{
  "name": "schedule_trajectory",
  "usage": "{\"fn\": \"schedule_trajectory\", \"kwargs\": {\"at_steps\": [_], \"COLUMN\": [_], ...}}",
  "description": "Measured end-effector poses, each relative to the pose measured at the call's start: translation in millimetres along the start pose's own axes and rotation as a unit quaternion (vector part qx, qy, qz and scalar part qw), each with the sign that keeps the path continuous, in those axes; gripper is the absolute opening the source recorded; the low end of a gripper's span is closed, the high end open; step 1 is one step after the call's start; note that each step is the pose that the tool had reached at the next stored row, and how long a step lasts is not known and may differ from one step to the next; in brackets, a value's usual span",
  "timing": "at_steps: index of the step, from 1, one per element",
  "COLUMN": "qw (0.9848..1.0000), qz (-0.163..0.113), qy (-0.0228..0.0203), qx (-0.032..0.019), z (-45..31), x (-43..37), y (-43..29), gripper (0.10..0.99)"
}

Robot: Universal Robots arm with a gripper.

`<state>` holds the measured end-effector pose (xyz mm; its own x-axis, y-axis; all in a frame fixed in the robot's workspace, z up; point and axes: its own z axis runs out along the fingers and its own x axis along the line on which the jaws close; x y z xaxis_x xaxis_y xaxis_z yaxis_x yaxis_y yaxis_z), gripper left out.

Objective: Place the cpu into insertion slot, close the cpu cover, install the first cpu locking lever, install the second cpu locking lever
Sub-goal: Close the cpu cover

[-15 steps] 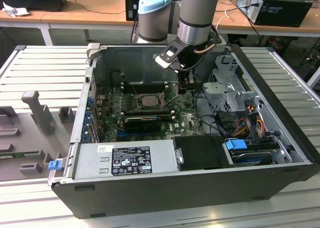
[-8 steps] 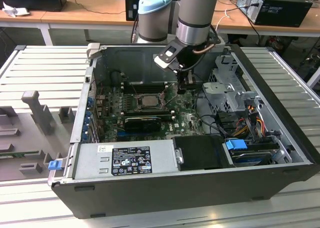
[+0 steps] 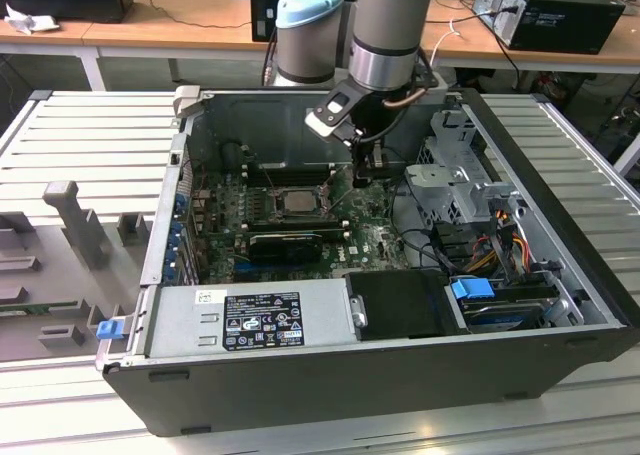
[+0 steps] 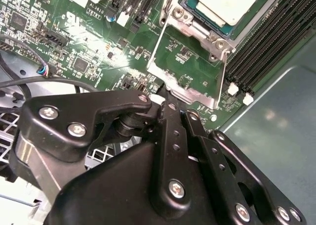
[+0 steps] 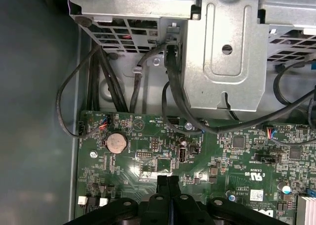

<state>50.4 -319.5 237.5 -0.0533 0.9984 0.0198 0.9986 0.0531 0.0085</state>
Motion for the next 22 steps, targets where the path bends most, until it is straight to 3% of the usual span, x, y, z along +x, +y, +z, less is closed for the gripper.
{"fn": "schedule_trajectory", "kwargs": {"at_steps": [11, 18, 22], "qw": [1.0, 1.0, 1.0], "qz": [-0.001, -0.001, -0.001], "qy": [0.0, 0.0, 0.0], "qx": [0.0, -0.0001, -0.0002], "z": [0.6, 0.6, 0.6], "x": [0.7, 0.9, 1.2], "y": [-13.6, -16.7, -23.2], "gripper": [0.106, 0.106, 0.106]}}
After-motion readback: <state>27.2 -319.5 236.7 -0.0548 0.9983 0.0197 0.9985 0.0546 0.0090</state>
